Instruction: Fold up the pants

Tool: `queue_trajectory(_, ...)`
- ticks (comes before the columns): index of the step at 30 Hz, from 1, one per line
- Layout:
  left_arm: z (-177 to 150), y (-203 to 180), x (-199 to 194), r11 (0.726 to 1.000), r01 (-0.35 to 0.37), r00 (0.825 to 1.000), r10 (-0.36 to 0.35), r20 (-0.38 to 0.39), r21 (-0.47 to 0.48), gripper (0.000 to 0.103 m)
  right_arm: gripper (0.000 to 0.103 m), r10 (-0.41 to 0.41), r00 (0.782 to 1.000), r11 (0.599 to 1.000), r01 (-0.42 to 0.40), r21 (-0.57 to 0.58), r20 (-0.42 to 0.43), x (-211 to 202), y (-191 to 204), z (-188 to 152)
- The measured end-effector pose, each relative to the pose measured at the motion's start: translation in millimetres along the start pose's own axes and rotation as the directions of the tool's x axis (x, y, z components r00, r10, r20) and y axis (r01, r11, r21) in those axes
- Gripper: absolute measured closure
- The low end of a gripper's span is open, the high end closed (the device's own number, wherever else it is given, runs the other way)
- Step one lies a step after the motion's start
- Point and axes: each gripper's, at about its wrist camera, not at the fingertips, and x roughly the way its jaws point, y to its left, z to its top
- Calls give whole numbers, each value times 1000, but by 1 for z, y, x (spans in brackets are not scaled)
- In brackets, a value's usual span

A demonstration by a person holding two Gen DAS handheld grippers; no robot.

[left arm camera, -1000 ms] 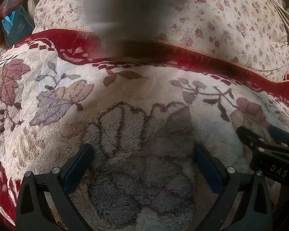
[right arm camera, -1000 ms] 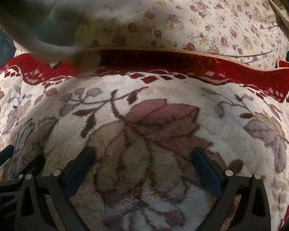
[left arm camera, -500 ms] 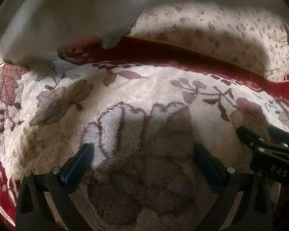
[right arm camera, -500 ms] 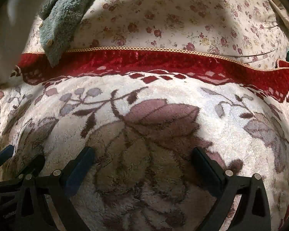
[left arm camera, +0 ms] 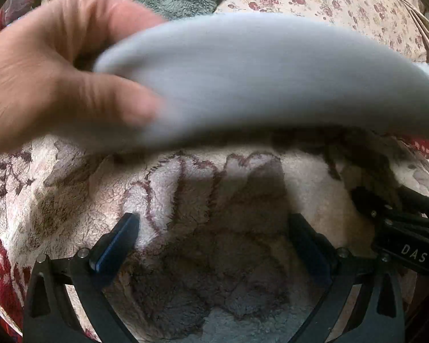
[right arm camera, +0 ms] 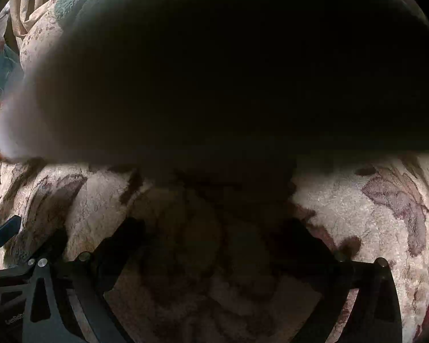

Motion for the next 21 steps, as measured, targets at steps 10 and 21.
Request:
queue_trajectory(10, -3, -1, 0, 1000, 0, 1000, 0, 0, 0, 0, 0, 0, 1000, 1000, 0, -1, -2, 0, -2, -1)
queue_trajectory(21, -3, -1, 0, 1000, 0, 1000, 0, 0, 0, 0, 0, -1, 1000, 1000, 1, -1, -1, 0, -2, -2)
